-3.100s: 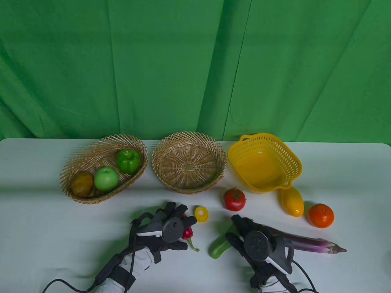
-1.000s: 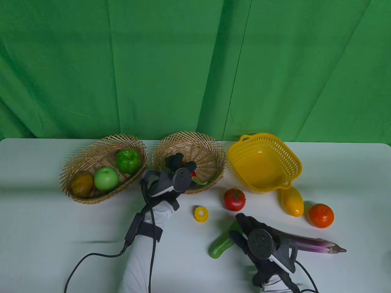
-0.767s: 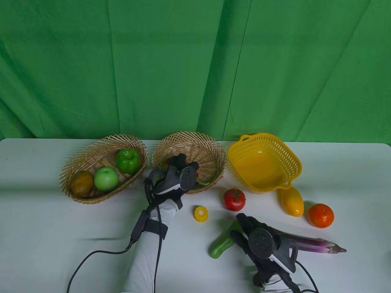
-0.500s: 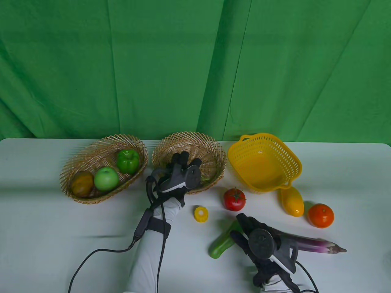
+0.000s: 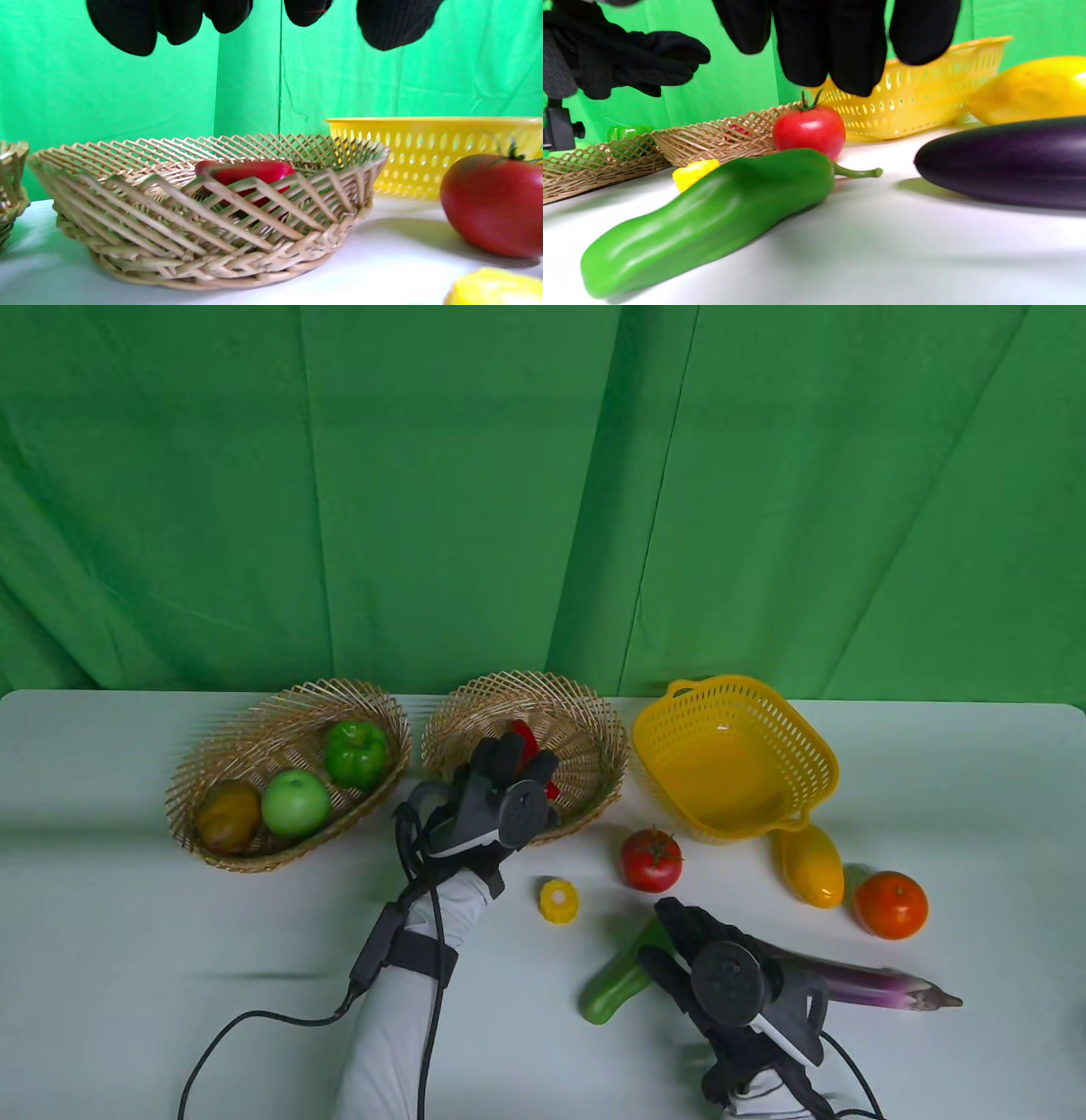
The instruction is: Place 10 objects into 3 containers, with green background
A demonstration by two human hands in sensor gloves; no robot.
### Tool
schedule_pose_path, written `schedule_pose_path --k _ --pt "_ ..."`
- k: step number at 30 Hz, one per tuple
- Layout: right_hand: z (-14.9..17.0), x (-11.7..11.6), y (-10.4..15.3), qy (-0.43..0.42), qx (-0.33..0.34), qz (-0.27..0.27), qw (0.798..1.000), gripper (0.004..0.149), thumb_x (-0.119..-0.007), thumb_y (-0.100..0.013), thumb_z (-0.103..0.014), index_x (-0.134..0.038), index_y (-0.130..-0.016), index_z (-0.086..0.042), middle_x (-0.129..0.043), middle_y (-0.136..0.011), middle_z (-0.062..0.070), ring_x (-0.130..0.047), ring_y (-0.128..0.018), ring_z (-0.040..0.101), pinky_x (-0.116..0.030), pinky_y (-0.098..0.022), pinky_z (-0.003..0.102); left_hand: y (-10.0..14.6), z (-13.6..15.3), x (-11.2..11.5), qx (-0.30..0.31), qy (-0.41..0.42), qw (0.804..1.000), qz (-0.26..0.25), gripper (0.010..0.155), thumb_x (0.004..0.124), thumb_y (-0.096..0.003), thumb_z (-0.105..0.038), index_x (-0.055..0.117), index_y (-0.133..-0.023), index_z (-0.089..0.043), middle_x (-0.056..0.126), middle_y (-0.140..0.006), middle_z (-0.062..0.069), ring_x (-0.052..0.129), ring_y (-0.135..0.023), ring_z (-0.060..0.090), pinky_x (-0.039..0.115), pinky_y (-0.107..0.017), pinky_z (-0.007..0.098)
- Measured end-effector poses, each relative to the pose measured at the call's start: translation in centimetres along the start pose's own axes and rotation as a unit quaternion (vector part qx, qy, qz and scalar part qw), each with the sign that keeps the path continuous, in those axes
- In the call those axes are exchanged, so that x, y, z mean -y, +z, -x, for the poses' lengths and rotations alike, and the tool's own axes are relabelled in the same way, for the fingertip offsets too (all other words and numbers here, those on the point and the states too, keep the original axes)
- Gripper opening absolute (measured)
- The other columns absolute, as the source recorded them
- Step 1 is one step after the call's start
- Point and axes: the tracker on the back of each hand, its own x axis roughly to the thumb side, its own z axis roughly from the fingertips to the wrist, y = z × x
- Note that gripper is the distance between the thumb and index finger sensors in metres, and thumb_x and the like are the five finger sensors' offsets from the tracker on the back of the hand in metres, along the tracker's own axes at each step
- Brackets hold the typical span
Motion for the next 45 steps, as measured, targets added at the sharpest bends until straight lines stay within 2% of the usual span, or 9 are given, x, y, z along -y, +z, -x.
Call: schedule_pose_path --k 13,17,24,35,40,45 --pt "0.0 -0.1 0.0 -0.003 0.002 -0.003 1.000 0.070 -0.053 -0.054 -0.066 -0.054 -0.112 -0.027 -0.072 -0.111 0.013 -0.076 -0.094 0.044 -0.060 -0.072 0.064 4.2 -1.4 -0.2 0.061 0.042 0.997 -0.029 0.072 0.062 -0.0551 -0.060 0.037 -0.117 -0.034 0.043 -0.121 0.021 0.057 -0.109 0.049 0.063 -0.069 0.061" --pt "-0.1 -0.1 0.0 -0.004 0.003 -0.004 1.000 0.070 -0.053 -0.054 -0.066 -0.054 -0.112 -0.028 -0.072 -0.111 0.013 -0.076 -0.094 0.044 -0.060 -0.072 0.064 5.3 -2.2 0.9 0.082 0.073 0.994 -0.023 0.071 0.062 -0.0551 -0.060 0.039 -0.117 -0.033 0.048 -0.120 0.020 0.062 -0.107 0.047 0.065 -0.068 0.059" --pt "-0.2 -0.2 -0.1 -0.003 0.005 -0.005 1.000 0.070 -0.053 -0.054 -0.066 -0.054 -0.112 -0.028 -0.072 -0.111 0.013 -0.076 -0.094 0.043 -0.060 -0.072 0.064 6.5 -3.5 3.7 0.101 0.075 0.992 0.004 0.070 0.062 -0.0553 -0.059 0.042 -0.116 -0.032 0.052 -0.119 0.019 0.066 -0.105 0.046 0.067 -0.068 0.057" --pt "-0.2 -0.3 -0.1 0.000 0.003 -0.009 1.000 0.070 -0.053 -0.054 -0.066 -0.054 -0.112 -0.027 -0.072 -0.111 0.013 -0.076 -0.094 0.044 -0.060 -0.072 0.064 6.2 -4.4 7.4 0.095 0.065 0.990 0.082 0.070 0.062 -0.0553 -0.059 0.042 -0.117 -0.032 0.054 -0.118 0.020 0.068 -0.104 0.046 0.068 -0.067 0.056" --pt "-0.2 -0.4 -0.2 0.003 0.003 -0.011 1.000 0.070 -0.053 -0.054 -0.066 -0.054 -0.112 -0.028 -0.072 -0.111 0.013 -0.076 -0.094 0.044 -0.060 -0.072 0.064 5.6 -4.8 8.4 0.084 0.042 0.988 0.125 0.071 0.062 -0.0559 -0.060 0.042 -0.117 -0.030 0.046 -0.119 0.024 0.064 -0.105 0.048 0.066 -0.068 0.056" --pt "-0.1 -0.3 -0.2 0.002 0.001 -0.009 1.000 0.070 -0.053 -0.054 -0.066 -0.054 -0.112 -0.028 -0.072 -0.111 0.013 -0.076 -0.094 0.044 -0.060 -0.072 0.064 5.1 -5.2 8.6 0.085 0.045 0.986 0.135 0.069 0.064 -0.0562 -0.058 0.041 -0.113 -0.027 0.045 -0.119 0.024 0.065 -0.105 0.046 0.068 -0.068 0.055"
